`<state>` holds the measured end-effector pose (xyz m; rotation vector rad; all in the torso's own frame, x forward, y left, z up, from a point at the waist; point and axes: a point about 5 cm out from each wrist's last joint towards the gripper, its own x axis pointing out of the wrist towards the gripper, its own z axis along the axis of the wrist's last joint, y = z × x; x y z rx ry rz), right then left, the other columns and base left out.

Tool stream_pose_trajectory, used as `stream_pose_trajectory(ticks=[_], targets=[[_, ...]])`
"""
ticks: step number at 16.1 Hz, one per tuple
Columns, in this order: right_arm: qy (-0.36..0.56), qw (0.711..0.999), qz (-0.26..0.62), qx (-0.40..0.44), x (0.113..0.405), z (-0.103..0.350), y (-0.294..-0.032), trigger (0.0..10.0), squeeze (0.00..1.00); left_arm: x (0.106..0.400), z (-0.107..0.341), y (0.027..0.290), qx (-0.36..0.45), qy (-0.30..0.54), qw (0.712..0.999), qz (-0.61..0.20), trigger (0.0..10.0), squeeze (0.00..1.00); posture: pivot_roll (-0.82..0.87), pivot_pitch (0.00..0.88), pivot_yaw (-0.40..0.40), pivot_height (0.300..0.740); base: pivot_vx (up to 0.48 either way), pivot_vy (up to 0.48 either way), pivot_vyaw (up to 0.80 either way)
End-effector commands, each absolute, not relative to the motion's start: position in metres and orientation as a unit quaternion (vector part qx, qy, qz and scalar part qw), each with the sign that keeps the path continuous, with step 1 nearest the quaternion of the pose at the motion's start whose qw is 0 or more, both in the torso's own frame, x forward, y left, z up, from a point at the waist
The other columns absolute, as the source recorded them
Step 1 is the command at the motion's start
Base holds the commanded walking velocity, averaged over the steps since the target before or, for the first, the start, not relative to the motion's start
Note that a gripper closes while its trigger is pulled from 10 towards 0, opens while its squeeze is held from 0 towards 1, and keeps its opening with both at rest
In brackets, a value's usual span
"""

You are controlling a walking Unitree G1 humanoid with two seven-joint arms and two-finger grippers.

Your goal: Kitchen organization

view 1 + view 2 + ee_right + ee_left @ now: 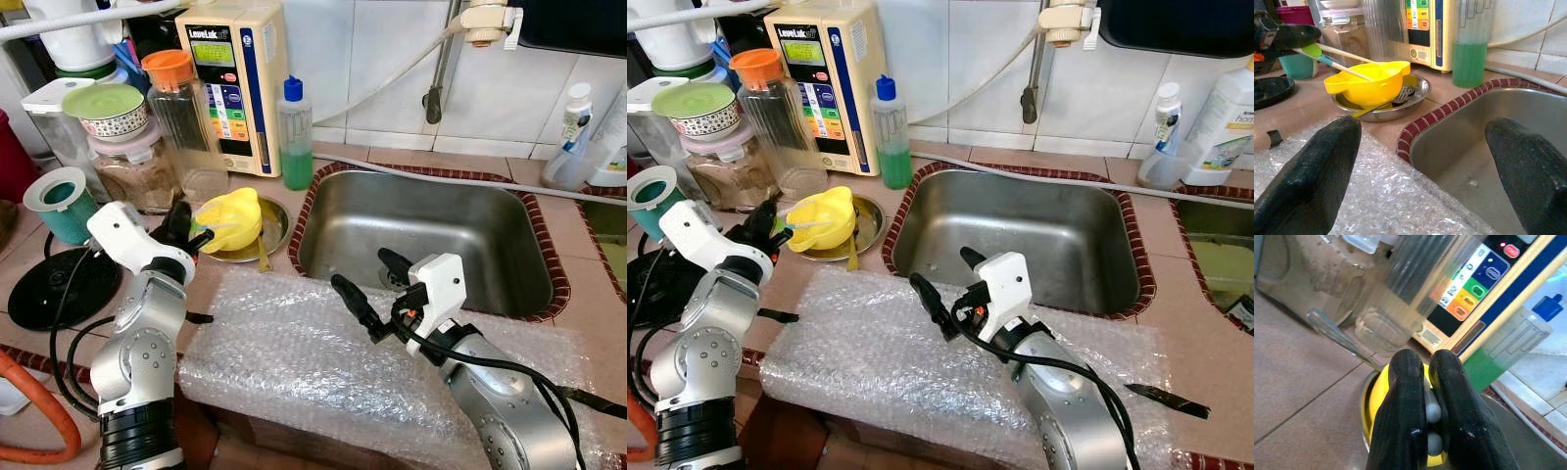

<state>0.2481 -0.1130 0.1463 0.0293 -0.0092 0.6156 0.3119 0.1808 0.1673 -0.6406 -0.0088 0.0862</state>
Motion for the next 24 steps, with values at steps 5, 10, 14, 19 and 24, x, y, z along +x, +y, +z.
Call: stream_pose_trajectory(ticks=[5, 10, 14, 19, 24], targets=[[-0.024, 0.970, 0.243, -0.004, 0.262, 0.147, -0.121, 10.0, 0.00, 0.316, 0.200, 0.164, -0.246, -0.063, 0.964, -0.072, 0.0, 0.00, 0.07, 0.000, 0.095, 0.740, 0.000, 0.000, 0.00], [-0.032, 0.976, 0.210, -0.049, 0.274, 0.151, -0.141, 10.0, 0.00, 0.318, 0.213, 0.147, -0.217, -0.063, 0.954, -0.195, 0.0, 0.00, 0.07, 0.000, 0.093, 0.740, 0.000, 0.000, 0.00], [-0.043, 0.967, 0.220, -0.122, 0.287, 0.157, -0.155, 10.0, 0.00, 0.325, 0.219, 0.130, -0.206, -0.041, 0.941, -0.266, 0.0, 0.00, 0.06, 0.000, 0.089, 0.740, 0.000, 0.000, 0.00], [-0.066, 0.942, 0.244, -0.219, 0.301, 0.166, -0.161, 10.0, 0.00, 0.319, 0.218, 0.093, -0.228, -0.028, 0.918, -0.322, 0.0, 0.00, 0.05, 0.000, 0.066, 0.740, 0.000, 0.000, 0.00], [-0.103, 0.924, 0.227, -0.290, 0.327, 0.177, -0.159, 10.0, 0.00, 0.310, 0.214, 0.062, -0.234, -0.013, 0.901, -0.364, 0.0, 0.00, 0.05, 0.000, 0.049, 0.740, 0.000, 0.000, 0.00]])
